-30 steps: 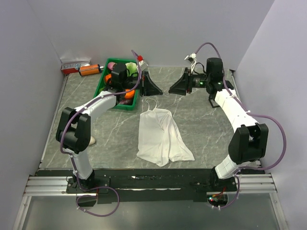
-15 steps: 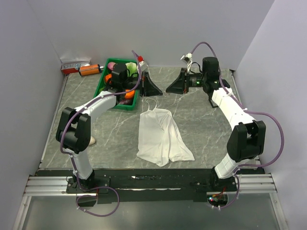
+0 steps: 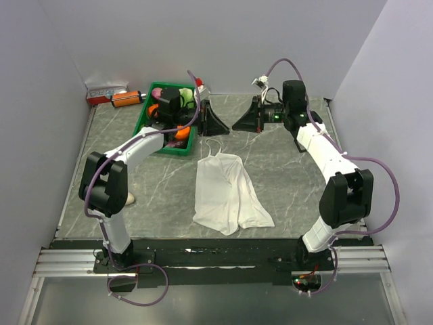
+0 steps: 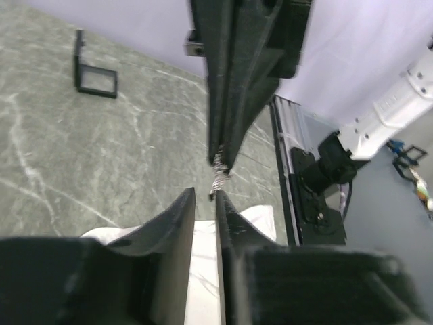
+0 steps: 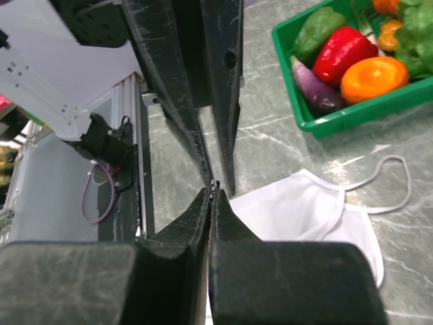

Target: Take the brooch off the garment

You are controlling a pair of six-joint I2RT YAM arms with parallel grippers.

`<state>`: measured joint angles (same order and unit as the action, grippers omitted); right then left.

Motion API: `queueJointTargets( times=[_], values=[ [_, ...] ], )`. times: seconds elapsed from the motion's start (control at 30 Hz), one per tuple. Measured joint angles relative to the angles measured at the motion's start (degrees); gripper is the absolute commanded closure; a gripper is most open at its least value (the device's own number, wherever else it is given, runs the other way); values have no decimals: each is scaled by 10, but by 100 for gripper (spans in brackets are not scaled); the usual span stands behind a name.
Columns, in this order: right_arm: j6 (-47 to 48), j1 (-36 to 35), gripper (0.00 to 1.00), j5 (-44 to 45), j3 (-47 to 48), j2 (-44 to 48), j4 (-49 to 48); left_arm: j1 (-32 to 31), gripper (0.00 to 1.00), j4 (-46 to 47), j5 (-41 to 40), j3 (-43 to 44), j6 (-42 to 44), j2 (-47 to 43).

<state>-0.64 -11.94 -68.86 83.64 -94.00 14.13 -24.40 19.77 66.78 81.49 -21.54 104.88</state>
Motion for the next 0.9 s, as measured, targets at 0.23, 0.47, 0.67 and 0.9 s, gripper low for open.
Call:
queueJointTargets(
  times=[0.23, 0.47, 0.67, 0.9],
  values=[
    [47, 51, 100, 72, 8, 1, 45, 35, 42, -111, -78, 33, 89, 0],
    [238, 114, 100, 271, -60, 42, 81, 103, 41, -242, -142, 57, 196, -5],
    [415, 128, 100, 444, -156, 60, 40, 108, 39, -317, -192, 38, 267, -39],
    [545, 176, 100, 546, -116, -19, 24, 104, 39, -363, -233, 11, 332, -91]
  ],
)
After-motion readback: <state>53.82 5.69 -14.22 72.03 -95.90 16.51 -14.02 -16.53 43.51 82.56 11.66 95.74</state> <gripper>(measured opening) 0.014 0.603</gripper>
